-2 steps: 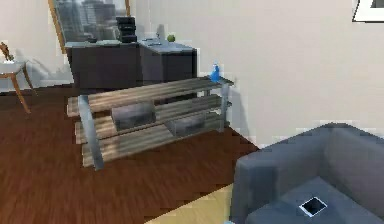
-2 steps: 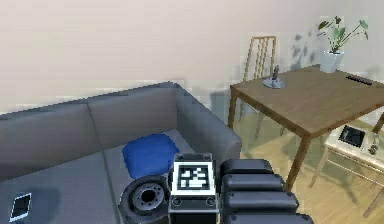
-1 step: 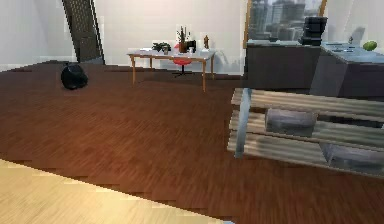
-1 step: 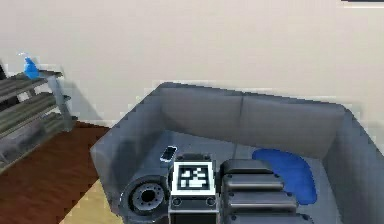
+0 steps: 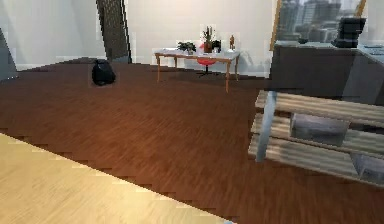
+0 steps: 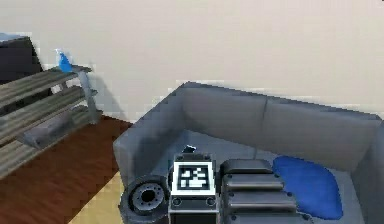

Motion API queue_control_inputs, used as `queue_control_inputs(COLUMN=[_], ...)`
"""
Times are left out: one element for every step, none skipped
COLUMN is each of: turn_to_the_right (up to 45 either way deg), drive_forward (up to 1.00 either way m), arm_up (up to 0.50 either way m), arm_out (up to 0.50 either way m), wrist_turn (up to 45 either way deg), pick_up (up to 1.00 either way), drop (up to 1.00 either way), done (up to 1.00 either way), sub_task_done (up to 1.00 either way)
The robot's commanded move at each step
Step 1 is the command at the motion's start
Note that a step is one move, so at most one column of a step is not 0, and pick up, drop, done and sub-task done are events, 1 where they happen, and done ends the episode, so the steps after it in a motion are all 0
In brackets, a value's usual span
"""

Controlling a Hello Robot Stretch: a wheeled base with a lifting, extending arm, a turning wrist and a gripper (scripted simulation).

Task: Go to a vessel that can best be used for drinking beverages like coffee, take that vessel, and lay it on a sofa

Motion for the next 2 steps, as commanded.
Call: queue_control_inputs(turn_to_the_right=[45.0,45.0], drive_forward=[0.0,0.0], arm_up=[0.0,0.0], arm_out=[0.0,0.0], wrist_turn=[0.0,0.0], pick_up=[0.0,0.0], drop=[0.0,0.0], done=[0.0,0.0], sub_task_done=[0.0,0.0])
